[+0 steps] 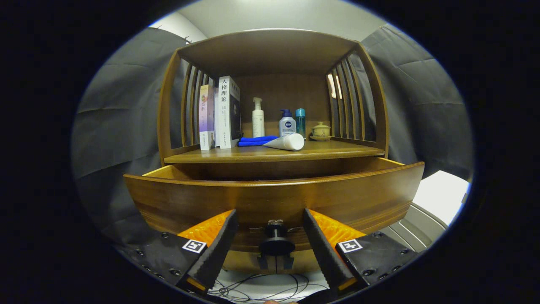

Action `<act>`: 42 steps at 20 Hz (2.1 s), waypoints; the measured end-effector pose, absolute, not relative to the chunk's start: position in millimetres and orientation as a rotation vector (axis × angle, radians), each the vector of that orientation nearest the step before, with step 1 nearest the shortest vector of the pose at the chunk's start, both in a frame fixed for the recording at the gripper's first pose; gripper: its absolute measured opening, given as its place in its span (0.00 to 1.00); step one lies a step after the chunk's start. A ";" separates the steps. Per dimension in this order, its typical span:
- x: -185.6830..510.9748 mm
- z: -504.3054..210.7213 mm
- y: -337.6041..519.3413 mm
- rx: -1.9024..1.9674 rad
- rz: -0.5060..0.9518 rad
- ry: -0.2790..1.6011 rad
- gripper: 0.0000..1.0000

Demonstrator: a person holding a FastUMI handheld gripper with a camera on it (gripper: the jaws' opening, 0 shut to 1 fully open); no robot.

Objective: Pull open the drawer, take out the items inside it, and place them on the countertop above the cabinet.

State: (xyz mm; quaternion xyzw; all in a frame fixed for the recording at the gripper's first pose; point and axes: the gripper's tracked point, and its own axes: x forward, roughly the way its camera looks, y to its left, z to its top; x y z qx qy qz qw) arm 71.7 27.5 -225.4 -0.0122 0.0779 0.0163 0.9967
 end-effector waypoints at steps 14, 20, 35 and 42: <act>165.7 -221.8 32.8 -0.035 0.019 0.190 0.98; 177.1 -229.5 35.8 -0.078 0.008 0.196 0.98; 123.7 -167.7 14.1 -0.005 -0.004 0.131 0.96; 52.1 -100.0 -25.9 0.051 -0.046 -0.002 0.96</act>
